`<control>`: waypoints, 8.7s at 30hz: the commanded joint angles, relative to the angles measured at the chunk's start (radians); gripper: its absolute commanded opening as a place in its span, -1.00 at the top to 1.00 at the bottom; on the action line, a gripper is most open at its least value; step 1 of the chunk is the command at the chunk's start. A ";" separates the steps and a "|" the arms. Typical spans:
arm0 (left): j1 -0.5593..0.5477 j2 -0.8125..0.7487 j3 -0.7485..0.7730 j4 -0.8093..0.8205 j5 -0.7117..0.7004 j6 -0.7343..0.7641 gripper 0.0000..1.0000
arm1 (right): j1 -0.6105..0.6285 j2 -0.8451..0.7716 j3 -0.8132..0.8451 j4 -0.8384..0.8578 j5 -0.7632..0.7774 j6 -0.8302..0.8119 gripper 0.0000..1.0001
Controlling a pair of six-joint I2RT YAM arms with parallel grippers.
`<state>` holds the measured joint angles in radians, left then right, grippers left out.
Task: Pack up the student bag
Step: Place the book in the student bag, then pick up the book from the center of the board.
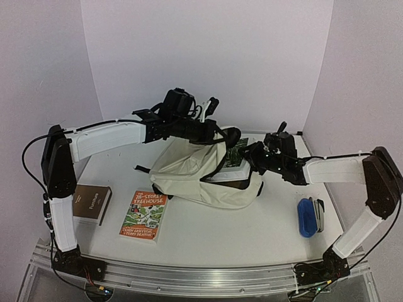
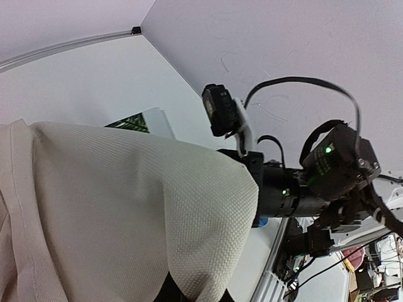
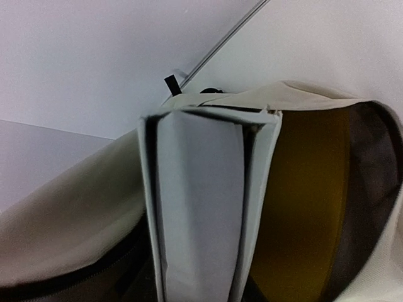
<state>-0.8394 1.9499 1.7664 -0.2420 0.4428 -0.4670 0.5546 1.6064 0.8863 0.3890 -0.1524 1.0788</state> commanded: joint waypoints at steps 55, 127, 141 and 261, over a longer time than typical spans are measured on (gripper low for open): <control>0.091 -0.055 -0.019 0.109 0.072 -0.137 1.00 | 0.055 0.210 0.226 -0.315 0.004 -0.200 0.03; 0.404 -0.728 -0.937 -0.007 -0.131 -0.277 -0.99 | 0.343 -0.340 -0.012 -0.306 0.110 -0.196 -0.41; 0.502 -0.708 -1.177 0.021 -0.108 -0.345 -0.99 | 0.590 0.144 0.222 -0.147 0.091 -0.081 -0.32; 0.340 -1.116 -1.048 -0.209 -0.082 -0.356 -0.99 | 0.600 0.107 0.194 0.231 -0.031 -0.151 1.00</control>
<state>-0.5172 0.8843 0.6359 -0.3913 0.3333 -0.8942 1.1553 1.8400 1.0664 0.5524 -0.2625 0.9986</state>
